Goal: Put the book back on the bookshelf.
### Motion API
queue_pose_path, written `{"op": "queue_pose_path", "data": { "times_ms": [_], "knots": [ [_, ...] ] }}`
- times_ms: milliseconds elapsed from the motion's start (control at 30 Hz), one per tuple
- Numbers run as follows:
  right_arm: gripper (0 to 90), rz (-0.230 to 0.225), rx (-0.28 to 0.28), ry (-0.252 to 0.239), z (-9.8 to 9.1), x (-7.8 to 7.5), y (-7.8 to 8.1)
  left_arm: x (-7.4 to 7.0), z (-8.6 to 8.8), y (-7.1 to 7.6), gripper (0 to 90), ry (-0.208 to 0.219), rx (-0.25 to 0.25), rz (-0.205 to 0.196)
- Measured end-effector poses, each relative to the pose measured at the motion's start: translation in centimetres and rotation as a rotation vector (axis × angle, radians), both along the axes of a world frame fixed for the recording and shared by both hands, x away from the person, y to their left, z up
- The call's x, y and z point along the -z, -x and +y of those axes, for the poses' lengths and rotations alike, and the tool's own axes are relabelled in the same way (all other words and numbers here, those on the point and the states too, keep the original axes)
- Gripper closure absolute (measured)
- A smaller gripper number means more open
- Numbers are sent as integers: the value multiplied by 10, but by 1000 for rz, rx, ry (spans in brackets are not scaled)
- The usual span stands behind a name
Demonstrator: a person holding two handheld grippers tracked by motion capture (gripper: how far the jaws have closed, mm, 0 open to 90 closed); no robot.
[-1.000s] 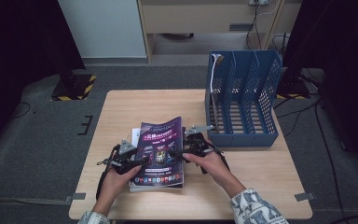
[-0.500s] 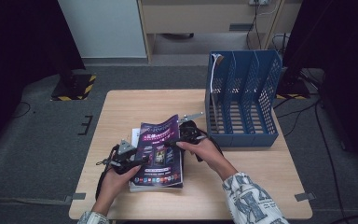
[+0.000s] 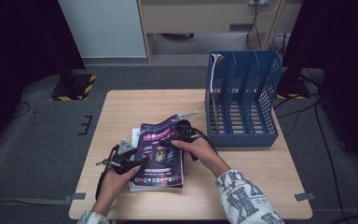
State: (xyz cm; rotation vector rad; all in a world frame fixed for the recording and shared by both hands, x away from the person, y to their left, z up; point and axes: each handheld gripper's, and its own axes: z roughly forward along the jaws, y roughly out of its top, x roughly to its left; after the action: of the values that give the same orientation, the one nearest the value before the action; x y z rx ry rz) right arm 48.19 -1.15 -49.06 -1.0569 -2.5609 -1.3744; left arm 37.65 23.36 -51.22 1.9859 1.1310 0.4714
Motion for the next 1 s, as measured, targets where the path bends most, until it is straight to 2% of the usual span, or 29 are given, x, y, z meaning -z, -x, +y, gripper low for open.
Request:
{"op": "queue_pose_path", "data": {
  "times_ms": [100,200,300,333,400,433,467,533,600,633,767,800,867,1000],
  "knots": [
    [239,-3,-10,23,1,2,1,0,0,0,343,1,1,-1],
    [288,-3,-4,20,1,2,1,0,0,0,344,0,1,-2],
    [394,-5,9,16,-1,1,-1,0,0,0,343,1,1,-3],
    [483,15,33,9,-3,0,-1,0,0,0,343,1,0,-3],
    [549,18,49,2,-4,-1,-1,0,0,1,343,5,-1,-2],
    [549,18,49,2,-4,-1,-1,0,0,1,342,5,-1,-2],
    [601,23,64,-5,-4,-4,1,0,1,1,341,7,-2,2],
    [625,17,64,-11,-5,-5,1,0,1,1,341,10,-5,6],
    [689,-2,73,-34,-5,-12,5,0,1,1,337,16,-6,7],
    [722,-26,70,-53,-5,-18,8,0,1,1,335,17,-6,7],
    [753,-97,61,-65,-2,-30,19,0,4,0,316,38,-12,18],
    [761,-133,58,-68,0,-35,25,0,4,0,307,47,-14,19],
    [766,-139,62,-74,0,-36,27,0,5,-1,301,61,-21,21],
    [774,-183,68,-114,-3,-41,37,-2,7,0,264,88,-26,10]
  ]
}}
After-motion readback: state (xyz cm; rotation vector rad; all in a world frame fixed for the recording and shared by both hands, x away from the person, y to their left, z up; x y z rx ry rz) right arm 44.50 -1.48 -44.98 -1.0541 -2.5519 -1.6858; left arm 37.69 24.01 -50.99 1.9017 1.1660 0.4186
